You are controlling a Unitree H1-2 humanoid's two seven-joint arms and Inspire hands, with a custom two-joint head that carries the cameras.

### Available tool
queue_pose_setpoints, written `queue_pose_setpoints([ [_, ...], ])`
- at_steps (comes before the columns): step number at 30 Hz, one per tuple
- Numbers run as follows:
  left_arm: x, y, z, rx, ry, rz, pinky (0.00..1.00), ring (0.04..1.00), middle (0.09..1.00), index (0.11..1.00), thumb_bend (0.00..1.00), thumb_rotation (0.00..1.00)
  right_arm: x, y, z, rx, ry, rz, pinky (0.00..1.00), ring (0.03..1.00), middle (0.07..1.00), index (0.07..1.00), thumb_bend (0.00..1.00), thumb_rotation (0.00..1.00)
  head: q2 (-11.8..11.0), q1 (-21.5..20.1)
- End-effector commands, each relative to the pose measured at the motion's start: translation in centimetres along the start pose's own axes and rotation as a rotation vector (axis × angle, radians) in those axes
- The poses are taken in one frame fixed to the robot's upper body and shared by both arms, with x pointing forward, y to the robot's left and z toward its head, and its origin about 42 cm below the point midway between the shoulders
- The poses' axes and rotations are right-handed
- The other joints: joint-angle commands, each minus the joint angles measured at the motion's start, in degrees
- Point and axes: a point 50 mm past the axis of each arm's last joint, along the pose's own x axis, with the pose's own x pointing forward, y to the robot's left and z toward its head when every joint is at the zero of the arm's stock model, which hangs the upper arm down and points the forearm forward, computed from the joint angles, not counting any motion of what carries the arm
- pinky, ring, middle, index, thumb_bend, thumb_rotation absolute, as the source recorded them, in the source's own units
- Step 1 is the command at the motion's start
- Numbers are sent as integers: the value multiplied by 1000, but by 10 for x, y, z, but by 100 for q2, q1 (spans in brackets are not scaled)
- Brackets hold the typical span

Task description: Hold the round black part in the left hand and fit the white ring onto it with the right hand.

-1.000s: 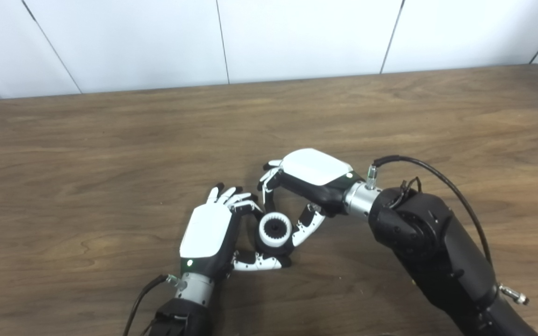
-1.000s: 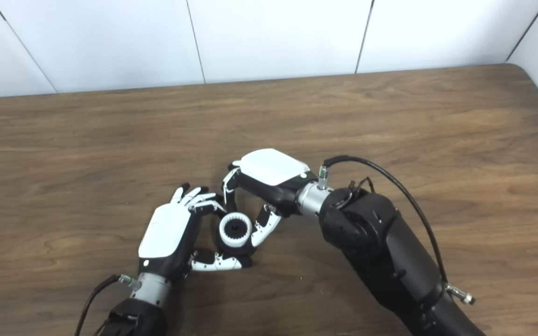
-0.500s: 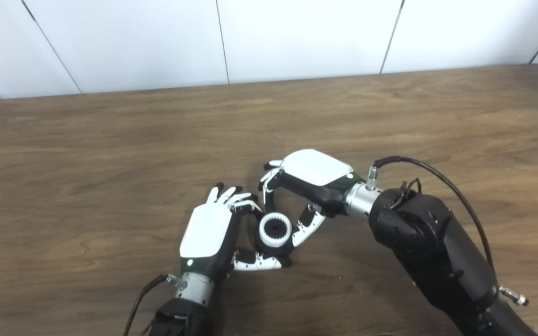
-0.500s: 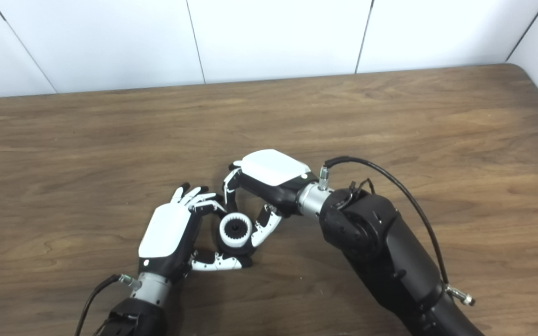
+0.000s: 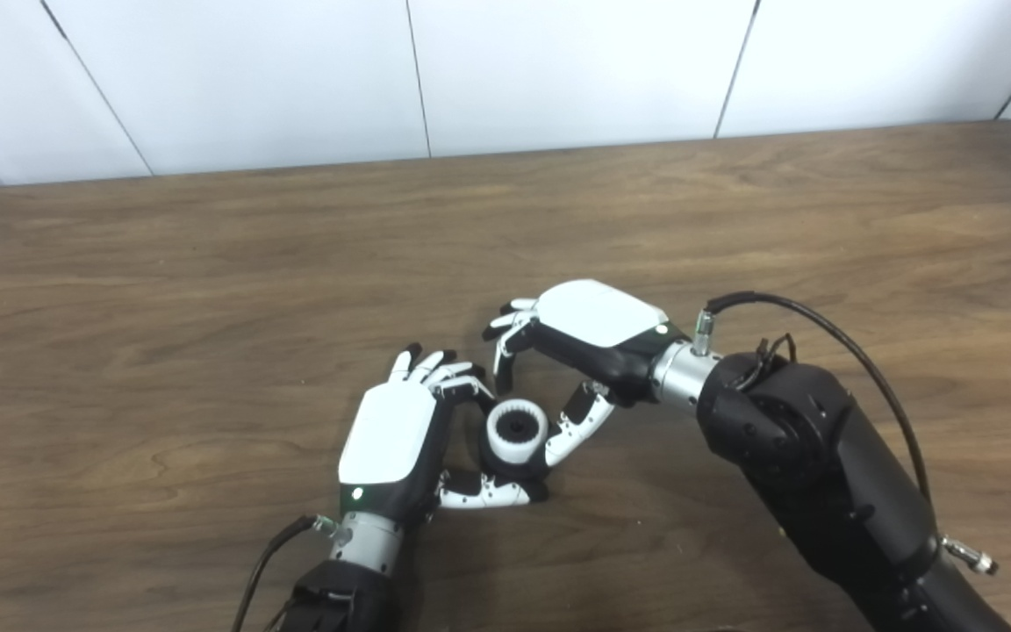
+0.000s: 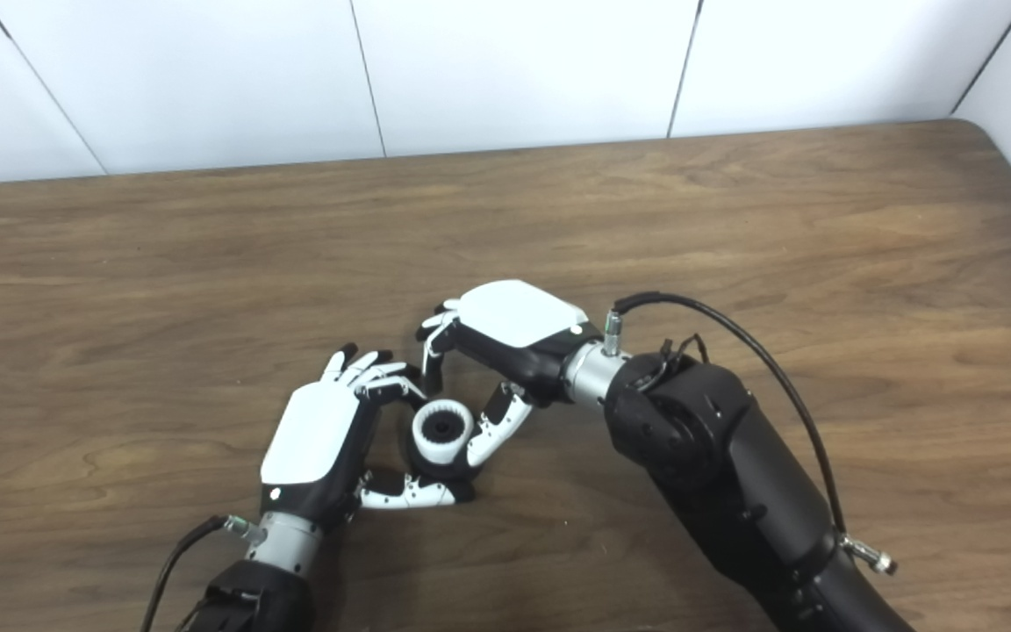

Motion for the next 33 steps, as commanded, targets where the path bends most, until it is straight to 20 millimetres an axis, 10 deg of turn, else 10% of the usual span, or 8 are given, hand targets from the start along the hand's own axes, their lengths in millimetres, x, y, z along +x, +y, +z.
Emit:
queue_pose_setpoints([
  [1,-1,-9,1,5,4,-68,1000,900,785,482,519,54,0,-18,3,-35,-20,-53,937,960,895,656,996,324,10,-1],
  [29,2,-5,-6,39,26,-85,1000,901,808,498,519,76,-14,-34,-16,-23,43,-88,948,973,897,686,1000,318,-21,-22],
  [31,3,-4,-7,39,35,-96,1000,903,828,706,793,206,-15,-35,-17,-23,44,-92,942,969,897,686,1000,318,-26,-10],
  [33,4,-2,-7,21,48,-104,1000,906,838,763,849,227,-15,-35,-18,-24,46,-93,938,967,896,689,1000,321,-26,-2],
])
